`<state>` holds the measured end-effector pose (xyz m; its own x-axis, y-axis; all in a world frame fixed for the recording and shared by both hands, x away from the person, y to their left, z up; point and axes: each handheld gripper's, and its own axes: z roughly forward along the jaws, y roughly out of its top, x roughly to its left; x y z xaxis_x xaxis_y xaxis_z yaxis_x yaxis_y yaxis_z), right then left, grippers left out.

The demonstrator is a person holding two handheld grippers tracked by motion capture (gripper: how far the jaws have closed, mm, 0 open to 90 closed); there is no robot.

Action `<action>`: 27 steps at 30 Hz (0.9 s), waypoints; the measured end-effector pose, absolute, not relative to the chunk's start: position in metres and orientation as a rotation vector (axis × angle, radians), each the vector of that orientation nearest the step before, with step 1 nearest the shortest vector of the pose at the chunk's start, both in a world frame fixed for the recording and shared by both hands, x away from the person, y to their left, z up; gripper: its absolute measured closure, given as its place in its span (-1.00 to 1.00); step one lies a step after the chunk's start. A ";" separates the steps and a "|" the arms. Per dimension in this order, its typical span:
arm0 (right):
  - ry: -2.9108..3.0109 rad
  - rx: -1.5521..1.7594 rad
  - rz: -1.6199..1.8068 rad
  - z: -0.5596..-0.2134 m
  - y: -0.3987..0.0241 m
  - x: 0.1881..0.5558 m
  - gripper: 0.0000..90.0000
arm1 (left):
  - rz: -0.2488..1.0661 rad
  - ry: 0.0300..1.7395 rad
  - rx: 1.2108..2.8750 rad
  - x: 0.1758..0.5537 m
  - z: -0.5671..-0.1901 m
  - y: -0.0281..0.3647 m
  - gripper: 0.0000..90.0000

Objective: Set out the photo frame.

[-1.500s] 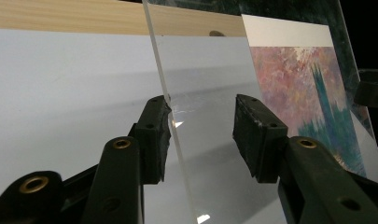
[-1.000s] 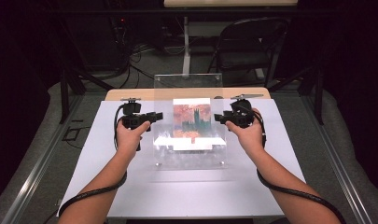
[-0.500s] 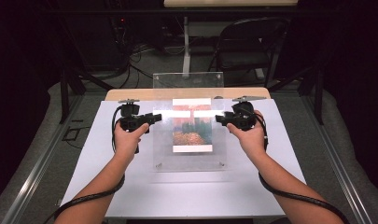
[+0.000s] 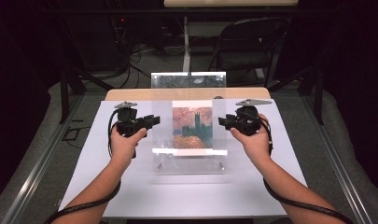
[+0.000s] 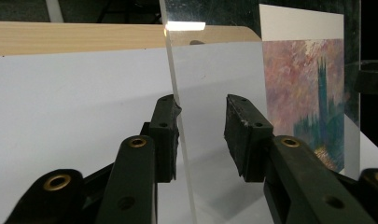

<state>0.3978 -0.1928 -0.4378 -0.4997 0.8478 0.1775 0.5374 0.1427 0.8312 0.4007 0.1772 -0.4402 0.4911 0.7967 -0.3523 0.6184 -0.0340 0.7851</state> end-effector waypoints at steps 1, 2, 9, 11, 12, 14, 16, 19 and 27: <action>2.093 1.331 1.296 -0.437 -0.194 0.396 0.40 | 0.227 1.203 1.736 0.399 -0.439 0.178 0.46; 2.097 1.333 1.297 -0.436 -0.195 0.394 0.41 | 0.224 1.196 1.738 0.397 -0.439 0.178 0.47; 2.101 1.297 1.290 -0.431 -0.196 0.381 0.48 | 0.238 1.165 1.748 0.384 -0.435 0.180 0.52; 2.098 1.287 1.294 -0.431 -0.196 0.379 0.49 | 0.237 1.158 1.744 0.381 -0.434 0.181 0.53; 2.101 1.282 1.296 -0.430 -0.197 0.375 0.51 | 0.238 1.152 1.741 0.379 -0.434 0.182 0.55; 2.096 1.269 1.310 -0.429 -0.199 0.369 0.55 | 0.241 1.139 1.741 0.372 -0.433 0.183 0.57; 2.094 1.271 1.319 -0.429 -0.200 0.366 0.56 | 0.235 1.129 1.741 0.370 -0.432 0.184 0.59; 2.090 1.247 1.345 -0.428 -0.202 0.355 0.61 | 0.234 1.103 1.729 0.357 -0.432 0.188 0.63; 2.081 1.222 1.401 -0.428 -0.208 0.333 0.68 | 0.277 1.039 1.757 0.335 -0.431 0.189 0.65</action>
